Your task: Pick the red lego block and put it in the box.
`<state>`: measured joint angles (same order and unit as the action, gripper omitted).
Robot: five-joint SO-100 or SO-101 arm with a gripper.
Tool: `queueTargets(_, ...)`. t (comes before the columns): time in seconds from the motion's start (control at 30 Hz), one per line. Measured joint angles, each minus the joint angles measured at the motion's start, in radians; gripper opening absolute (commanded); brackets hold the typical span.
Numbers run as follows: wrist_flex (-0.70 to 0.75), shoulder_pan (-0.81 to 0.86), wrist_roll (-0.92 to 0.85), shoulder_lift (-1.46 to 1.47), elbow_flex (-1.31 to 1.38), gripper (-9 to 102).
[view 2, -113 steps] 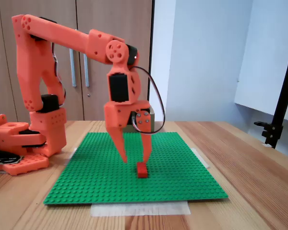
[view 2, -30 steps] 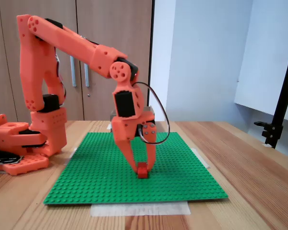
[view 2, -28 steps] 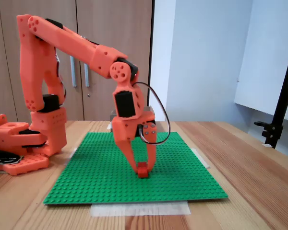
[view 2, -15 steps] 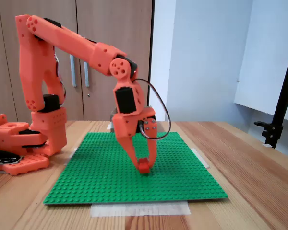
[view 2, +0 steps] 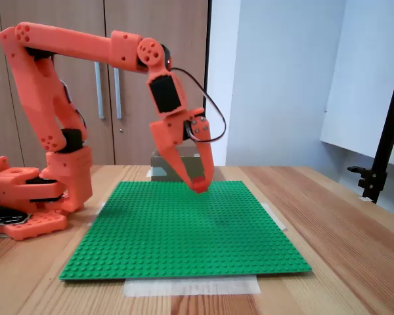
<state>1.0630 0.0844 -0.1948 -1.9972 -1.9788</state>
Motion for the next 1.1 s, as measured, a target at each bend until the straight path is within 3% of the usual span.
queueTargets(0.37,0.143,-0.173,0.075,-0.141,0.029,-1)
queueTargets(0.7,0.245,-0.453,0.164,-0.144,0.21,-1)
queueTargets(1.1,0.354,-0.738,0.278,0.067,0.506,-1)
